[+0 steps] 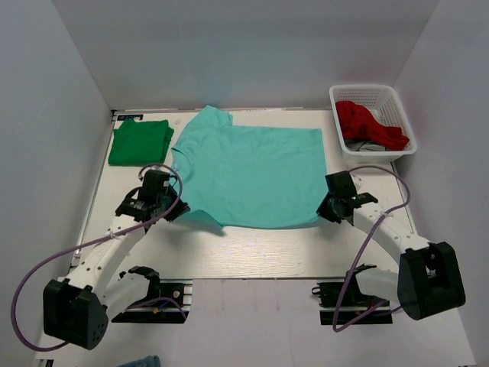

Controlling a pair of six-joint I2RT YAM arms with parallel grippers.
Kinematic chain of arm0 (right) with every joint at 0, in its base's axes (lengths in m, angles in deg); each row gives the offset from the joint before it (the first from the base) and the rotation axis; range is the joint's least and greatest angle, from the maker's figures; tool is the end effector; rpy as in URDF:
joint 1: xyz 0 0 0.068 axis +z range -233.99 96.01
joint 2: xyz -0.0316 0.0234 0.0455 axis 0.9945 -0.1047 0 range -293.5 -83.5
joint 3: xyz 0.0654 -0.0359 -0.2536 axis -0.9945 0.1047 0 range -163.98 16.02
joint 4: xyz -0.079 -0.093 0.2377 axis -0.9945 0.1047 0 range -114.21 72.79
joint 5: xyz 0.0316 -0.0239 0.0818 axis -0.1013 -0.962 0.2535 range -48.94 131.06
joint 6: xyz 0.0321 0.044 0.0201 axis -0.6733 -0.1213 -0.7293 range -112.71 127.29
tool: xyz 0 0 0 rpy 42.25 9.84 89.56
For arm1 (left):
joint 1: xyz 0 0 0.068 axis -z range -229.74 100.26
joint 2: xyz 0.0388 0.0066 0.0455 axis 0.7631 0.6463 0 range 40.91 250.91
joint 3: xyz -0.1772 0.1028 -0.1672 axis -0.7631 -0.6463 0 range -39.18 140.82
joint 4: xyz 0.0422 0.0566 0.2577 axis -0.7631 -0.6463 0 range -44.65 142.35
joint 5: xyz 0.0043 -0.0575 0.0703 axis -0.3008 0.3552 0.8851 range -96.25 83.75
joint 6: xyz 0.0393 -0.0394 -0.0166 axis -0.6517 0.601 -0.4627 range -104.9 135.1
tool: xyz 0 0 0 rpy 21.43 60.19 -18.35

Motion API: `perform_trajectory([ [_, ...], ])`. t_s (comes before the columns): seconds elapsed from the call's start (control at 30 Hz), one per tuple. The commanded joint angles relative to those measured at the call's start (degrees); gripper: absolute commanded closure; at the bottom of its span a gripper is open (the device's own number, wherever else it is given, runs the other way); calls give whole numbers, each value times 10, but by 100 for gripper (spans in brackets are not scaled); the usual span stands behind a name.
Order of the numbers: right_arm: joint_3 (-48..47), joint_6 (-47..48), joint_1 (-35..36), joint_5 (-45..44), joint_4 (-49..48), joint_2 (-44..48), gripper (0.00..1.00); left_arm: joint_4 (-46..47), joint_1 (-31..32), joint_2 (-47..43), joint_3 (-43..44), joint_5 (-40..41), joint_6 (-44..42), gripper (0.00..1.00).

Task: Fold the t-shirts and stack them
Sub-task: Grap the side of the flattened tshirt closest away from the robot with both arms, then fold the flattened tshirt in 1/3 of the way

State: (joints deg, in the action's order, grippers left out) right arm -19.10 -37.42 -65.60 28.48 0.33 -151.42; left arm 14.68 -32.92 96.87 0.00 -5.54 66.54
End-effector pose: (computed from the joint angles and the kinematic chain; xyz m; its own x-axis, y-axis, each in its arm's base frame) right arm 0.2206 0.0638 0.1681 -0.7059 0.4888 -0.5126 0.4224 0.8714 0.2493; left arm 0.1936 -0.0580 0.2160 -0.7062 -0.6034 -0.3704 -0.4329 0.7819 -0.4485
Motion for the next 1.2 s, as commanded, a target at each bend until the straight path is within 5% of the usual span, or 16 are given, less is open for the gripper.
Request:
perform_trajectory([
  [0.0, -56, 19, -2, -17, 10, -26, 100, 42, -8, 28, 48, 9, -8, 100],
  [0.8, -340, 33, -56, -32, 14, -290, 100, 71, -19, 410, 397, 173, -40, 100],
  [0.93, -390, 38, -63, -30, 9, -341, 80, 108, -25, 475, 433, 195, -56, 100],
  [1.0, -414, 43, -63, -32, 12, -362, 57, 109, -25, 508, 470, 203, -62, 91],
  [1.03, -427, 47, -64, -35, 11, -367, 41, 114, -25, 524, 483, 210, -67, 77],
  [1.07, -441, 50, -64, -39, 13, -367, 37, 107, -25, 554, 517, 210, -67, 58],
  [1.1, -444, 49, -63, -44, 16, -366, 33, 107, -25, 569, 535, 215, -77, 18],
  [1.13, -443, 59, -62, -46, 16, -359, 28, 99, -25, 579, 555, 215, -85, 1],
  [1.17, -442, 62, -61, -49, 15, -354, 26, 69, -25, 590, 595, 215, -85, 0],
])
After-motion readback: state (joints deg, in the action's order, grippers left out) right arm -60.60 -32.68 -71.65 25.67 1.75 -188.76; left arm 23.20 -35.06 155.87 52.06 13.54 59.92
